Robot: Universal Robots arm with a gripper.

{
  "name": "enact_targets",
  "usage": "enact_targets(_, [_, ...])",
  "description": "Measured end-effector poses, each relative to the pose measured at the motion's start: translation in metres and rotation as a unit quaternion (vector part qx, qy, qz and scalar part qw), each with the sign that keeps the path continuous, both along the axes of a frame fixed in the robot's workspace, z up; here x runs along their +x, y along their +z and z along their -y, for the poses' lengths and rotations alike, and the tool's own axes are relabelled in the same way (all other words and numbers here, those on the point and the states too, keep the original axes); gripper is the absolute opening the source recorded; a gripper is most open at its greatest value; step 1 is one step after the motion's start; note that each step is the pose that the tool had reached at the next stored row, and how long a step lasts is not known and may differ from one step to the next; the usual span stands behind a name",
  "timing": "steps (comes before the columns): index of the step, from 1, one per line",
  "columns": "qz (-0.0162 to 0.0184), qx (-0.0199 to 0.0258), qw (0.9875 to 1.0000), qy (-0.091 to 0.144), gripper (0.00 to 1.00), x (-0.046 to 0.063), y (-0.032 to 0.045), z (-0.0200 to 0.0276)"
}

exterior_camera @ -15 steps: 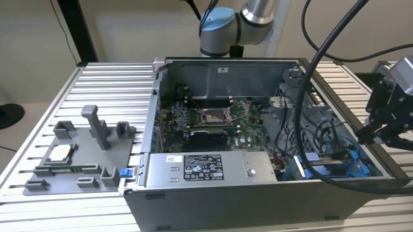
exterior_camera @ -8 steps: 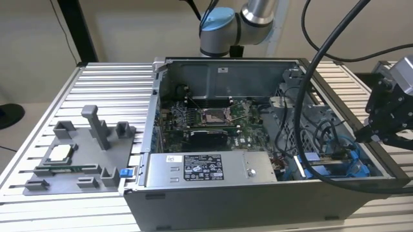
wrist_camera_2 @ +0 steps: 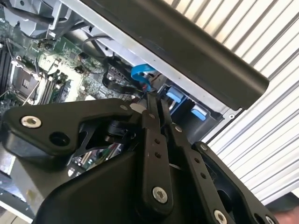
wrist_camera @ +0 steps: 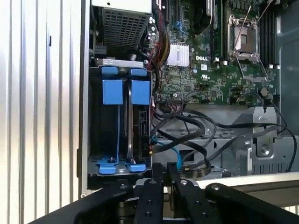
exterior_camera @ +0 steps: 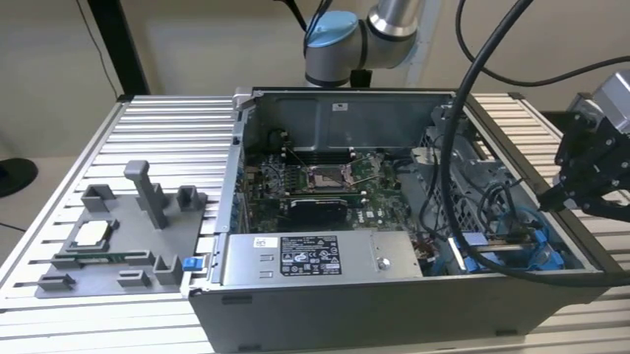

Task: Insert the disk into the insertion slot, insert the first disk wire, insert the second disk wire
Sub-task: 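Insert the second disk wire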

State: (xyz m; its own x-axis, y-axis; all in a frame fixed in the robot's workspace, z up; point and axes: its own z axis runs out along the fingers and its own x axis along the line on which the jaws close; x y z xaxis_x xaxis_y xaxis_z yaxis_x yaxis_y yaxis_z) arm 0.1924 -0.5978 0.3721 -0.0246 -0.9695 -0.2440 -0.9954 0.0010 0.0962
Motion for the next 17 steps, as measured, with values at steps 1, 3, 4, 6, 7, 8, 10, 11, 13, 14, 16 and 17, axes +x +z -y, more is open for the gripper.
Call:
enact_targets(1, [0.0000,0.0000,1.0000,0.000,0.00,-0.003,0.0004,-0.0008])
enact_targets(3, [0.0000,0.0000,1.0000,0.000,0.00,-0.008,0.0006,-0.0027])
enact_targets(4, [0.0000,-0.0002,1.0000,0.000,0.00,-0.011,0.0006,-0.0037])
enact_targets(6, [0.0000,-0.0002,1.0000,0.000,0.00,-0.018,0.0008,-0.0053])
enact_targets(7, [0.0000,-0.0002,1.0000,0.000,0.00,-0.022,0.0009,-0.0058])
enact_targets(8, [0.0000,-0.0002,1.0000,0.000,0.00,-0.027,0.0010,-0.0061])
enact_targets(10, [0.0000,-0.0001,1.0000,0.000,0.00,-0.036,0.0010,-0.0062])
enact_targets(11, [0.0003,-0.0002,1.0000,0.000,0.00,-0.041,0.0010,-0.0062])
enact_targets(13, [0.0036,-0.0006,1.0000,0.000,0.00,-0.049,0.0010,-0.0062])
enact_targets(14, [0.0070,-0.0018,1.0000,0.000,0.00,-0.053,0.0008,-0.0062])
enact_targets(16, [0.0157,-0.0061,0.9999,0.000,0.00,-0.058,0.0007,-0.0062])
enact_targets(17, [0.0213,-0.0100,0.9997,0.000,0.00,-0.061,0.0007,-0.0061])
